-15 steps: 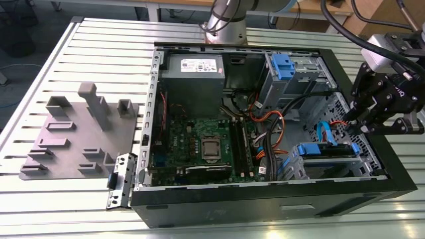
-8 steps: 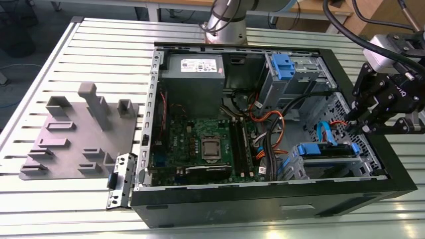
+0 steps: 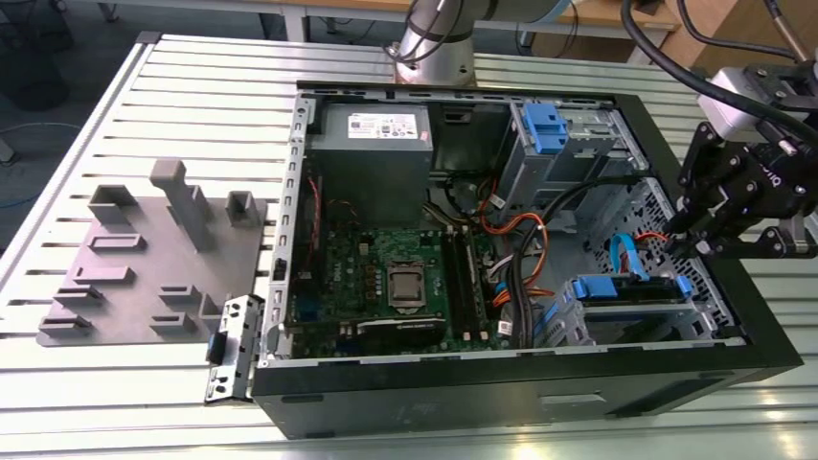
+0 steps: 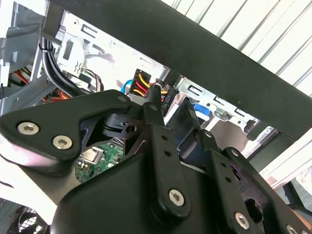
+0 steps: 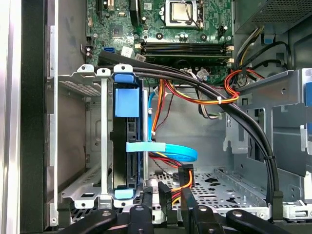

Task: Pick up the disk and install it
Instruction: 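Insert the second disk wire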

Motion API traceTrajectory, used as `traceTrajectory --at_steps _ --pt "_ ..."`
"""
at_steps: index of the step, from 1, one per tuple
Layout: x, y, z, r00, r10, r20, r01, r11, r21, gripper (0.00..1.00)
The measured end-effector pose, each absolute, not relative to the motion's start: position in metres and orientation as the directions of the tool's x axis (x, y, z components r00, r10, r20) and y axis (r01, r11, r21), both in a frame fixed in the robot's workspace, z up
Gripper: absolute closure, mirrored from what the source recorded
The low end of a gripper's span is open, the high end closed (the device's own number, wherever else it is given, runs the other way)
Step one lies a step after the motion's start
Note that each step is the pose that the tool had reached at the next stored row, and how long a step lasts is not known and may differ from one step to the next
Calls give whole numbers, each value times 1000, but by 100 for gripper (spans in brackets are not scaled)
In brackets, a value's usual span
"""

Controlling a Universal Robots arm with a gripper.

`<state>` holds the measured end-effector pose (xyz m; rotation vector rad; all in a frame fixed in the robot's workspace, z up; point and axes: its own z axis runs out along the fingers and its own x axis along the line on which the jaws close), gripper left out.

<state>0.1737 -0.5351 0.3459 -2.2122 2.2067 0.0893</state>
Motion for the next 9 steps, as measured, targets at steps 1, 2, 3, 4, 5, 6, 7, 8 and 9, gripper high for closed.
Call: traceTrajectory --at_steps 1,2,3,4,5,6,7,8,9 --pt "174 -535 346 2 -999 -51 -1000 -3 29 65" --pt "174 -535 346 2 -999 -51 -1000 -3 29 65" --pt "174 -535 346 2 -999 -52 -1000 -3 29 71" --pt "174 -535 346 2 -999 -51 -1000 -3 29 77" --pt "174 -535 346 2 -999 -51 -1000 -3 29 77" --pt "174 -535 346 2 -999 -51 -1000 -3 29 83" --pt "174 -535 346 2 -999 -52 -1000 -3 29 84" --pt "174 -535 346 2 -999 -51 -1000 -3 29 84" --pt "174 -535 346 2 -999 -51 -1000 -3 29 84"
